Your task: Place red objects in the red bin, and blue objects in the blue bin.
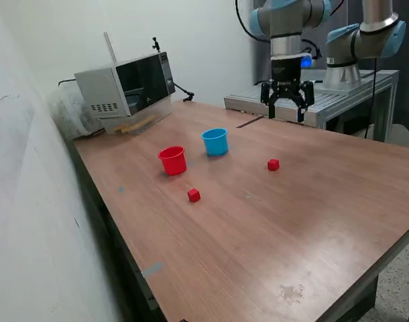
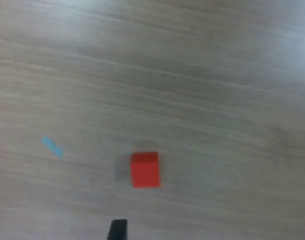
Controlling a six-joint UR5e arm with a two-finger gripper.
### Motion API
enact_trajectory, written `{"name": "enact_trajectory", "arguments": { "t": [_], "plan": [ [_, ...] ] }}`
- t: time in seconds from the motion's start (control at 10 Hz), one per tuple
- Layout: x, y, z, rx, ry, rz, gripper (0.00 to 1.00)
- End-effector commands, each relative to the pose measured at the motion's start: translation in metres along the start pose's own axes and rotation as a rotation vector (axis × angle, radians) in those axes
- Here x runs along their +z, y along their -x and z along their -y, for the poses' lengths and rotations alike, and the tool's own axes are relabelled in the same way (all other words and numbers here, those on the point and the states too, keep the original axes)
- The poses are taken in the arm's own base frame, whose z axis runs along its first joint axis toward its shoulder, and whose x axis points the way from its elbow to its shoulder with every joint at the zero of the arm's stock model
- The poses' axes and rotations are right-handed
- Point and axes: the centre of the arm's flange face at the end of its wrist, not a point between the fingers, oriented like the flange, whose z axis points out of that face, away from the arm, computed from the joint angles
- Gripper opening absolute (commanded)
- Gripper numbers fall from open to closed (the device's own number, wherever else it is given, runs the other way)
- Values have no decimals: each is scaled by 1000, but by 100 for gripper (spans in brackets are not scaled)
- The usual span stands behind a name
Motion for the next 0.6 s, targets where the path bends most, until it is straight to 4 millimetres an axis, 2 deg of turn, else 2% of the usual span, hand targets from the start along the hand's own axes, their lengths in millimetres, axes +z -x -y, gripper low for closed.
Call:
{"name": "enact_trajectory", "arguments": {
  "t": [0.0, 0.2, 0.5],
  "plan": [
    [57, 29, -16, 41, -35, 3, 100],
    [75, 31, -22, 40, -46, 3, 100],
    [80, 34, -24, 24, -47, 3, 100]
  ]
}}
